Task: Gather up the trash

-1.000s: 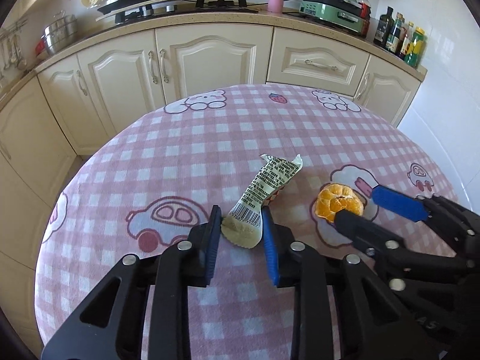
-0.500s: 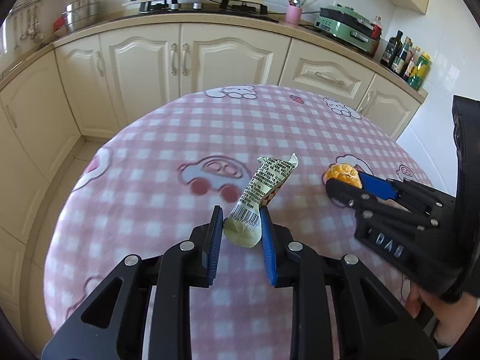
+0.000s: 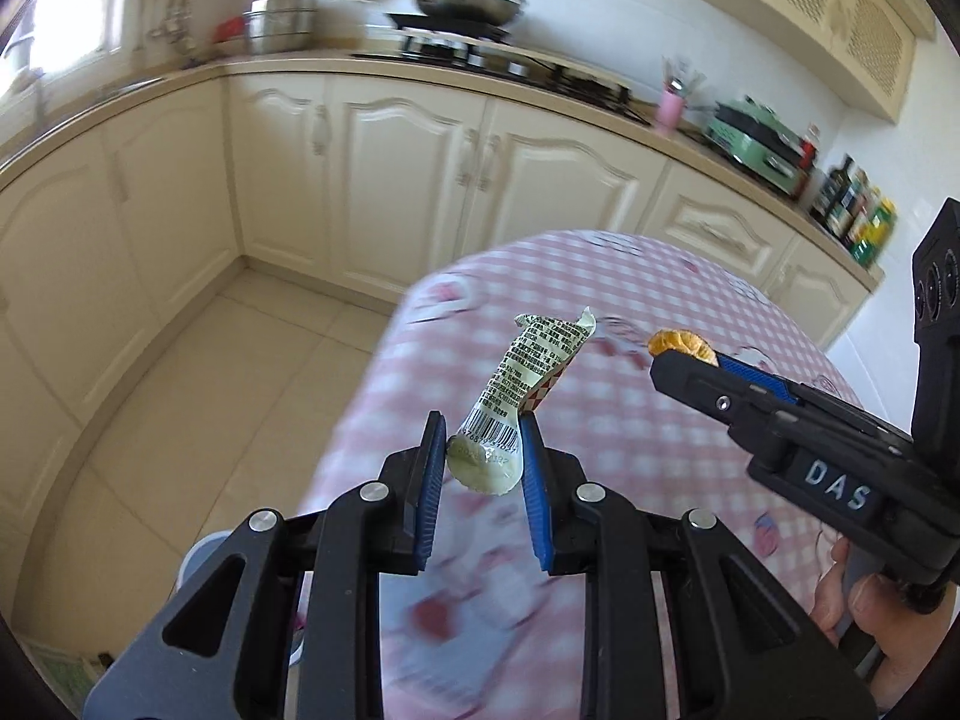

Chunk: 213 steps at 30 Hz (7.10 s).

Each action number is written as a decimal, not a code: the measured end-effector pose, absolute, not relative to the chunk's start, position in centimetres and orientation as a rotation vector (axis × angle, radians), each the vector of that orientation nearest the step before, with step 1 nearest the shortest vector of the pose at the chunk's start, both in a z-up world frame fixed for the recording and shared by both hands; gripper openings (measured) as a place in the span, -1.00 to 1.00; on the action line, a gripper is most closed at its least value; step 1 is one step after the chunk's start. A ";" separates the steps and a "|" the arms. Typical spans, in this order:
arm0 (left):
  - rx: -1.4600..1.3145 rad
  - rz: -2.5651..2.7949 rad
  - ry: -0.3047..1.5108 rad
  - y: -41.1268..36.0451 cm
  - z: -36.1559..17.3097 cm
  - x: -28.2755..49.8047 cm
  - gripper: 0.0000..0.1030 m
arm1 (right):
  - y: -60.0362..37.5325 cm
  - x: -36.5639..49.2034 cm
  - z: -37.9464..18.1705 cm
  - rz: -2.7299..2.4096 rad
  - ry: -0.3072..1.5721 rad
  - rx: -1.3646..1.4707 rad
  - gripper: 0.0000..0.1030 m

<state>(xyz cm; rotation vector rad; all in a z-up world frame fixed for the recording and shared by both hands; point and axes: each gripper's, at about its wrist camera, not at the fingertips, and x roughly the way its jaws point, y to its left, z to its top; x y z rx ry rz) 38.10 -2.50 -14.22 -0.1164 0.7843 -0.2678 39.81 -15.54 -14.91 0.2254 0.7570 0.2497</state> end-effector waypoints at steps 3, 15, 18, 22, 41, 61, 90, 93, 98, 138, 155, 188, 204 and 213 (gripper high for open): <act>-0.158 -0.201 0.778 1.5 -14.4 37.1 -0.56 | -11.5 39.5 -14.4 0.316 0.755 0.211 -0.35; -0.227 0.057 0.808 14.0 -17.3 33.4 -0.56 | 4.1 39.1 -16.2 0.521 0.814 0.121 -0.35; -0.231 0.097 0.824 15.9 -18.5 33.0 -0.56 | 7.3 39.0 -17.2 0.548 0.824 0.088 -0.35; -0.262 0.134 0.857 17.5 -20.4 33.0 -0.56 | 10.5 38.8 -18.8 0.569 0.840 0.061 -0.35; -0.318 0.172 0.861 20.0 -22.4 33.8 -0.25 | 13.1 40.3 -22.0 0.563 0.892 0.080 -0.35; -0.336 0.254 0.829 22.6 -21.6 31.9 -0.03 | 15.2 40.5 -21.8 0.603 0.874 0.072 -0.32; -0.230 0.149 0.525 15.6 -8.4 20.6 0.70 | 4.8 27.1 -10.1 0.440 0.566 0.109 0.08; -0.199 0.132 0.473 14.2 -7.0 18.7 0.77 | 2.9 24.2 -8.7 0.411 0.520 0.111 0.13; -0.169 0.075 0.406 12.1 -5.1 15.3 0.81 | -0.4 19.7 -7.1 0.373 0.456 0.147 0.21; 0.001 -0.011 0.112 5.1 -1.0 1.0 0.85 | -8.2 0.2 -1.2 0.158 0.109 0.096 0.57; 0.014 0.000 0.120 4.6 -1.0 0.8 0.85 | -8.8 -0.1 -1.5 0.149 0.098 0.095 0.59; 0.012 -0.015 0.125 4.6 -1.2 0.7 0.85 | -8.7 -0.3 -1.7 0.144 0.101 0.092 0.61; 0.017 -0.027 0.130 5.2 -1.5 0.6 0.85 | -8.7 -0.4 -2.1 0.143 0.106 0.092 0.61; 0.017 -0.027 0.129 5.2 -1.6 0.6 0.85 | -8.8 -0.2 -2.2 0.142 0.105 0.091 0.61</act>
